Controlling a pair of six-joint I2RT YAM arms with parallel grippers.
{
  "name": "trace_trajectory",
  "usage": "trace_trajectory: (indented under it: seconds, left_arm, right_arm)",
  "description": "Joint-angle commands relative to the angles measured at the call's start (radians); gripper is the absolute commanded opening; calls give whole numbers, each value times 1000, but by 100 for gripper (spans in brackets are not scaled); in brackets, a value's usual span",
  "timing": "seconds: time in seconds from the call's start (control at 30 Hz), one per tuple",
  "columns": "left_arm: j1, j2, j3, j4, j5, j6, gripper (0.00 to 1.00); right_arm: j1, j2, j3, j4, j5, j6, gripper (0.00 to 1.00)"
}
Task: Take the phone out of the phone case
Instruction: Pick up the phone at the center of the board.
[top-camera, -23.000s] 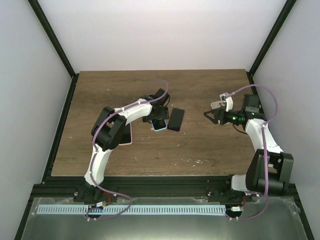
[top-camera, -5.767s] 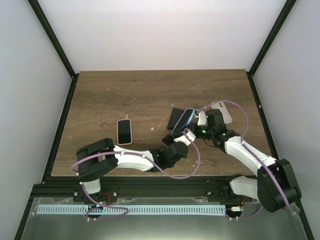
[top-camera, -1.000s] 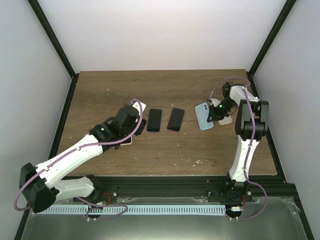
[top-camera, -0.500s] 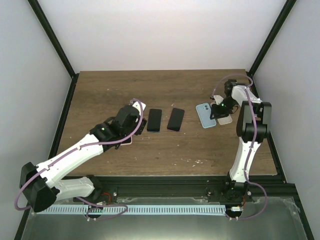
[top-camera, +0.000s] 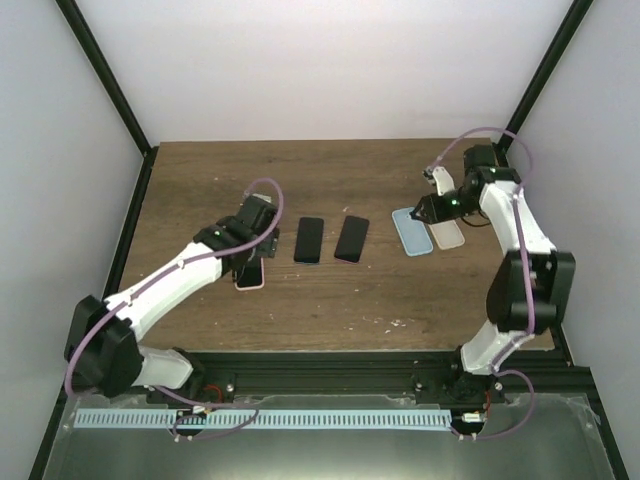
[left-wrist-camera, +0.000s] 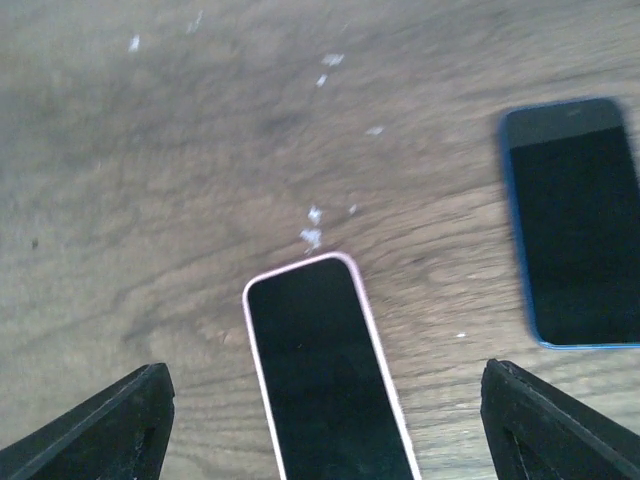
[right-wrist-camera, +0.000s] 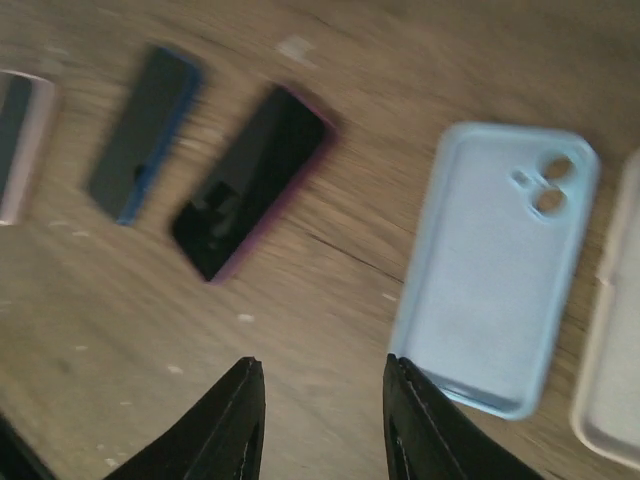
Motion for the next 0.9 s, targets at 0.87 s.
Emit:
trace_trajectory:
  seconds: [0.87]
  left_arm:
    - [240, 387, 18, -7, 231, -239, 100]
  right_arm:
    - [43, -451, -553, 632, -400, 95, 51]
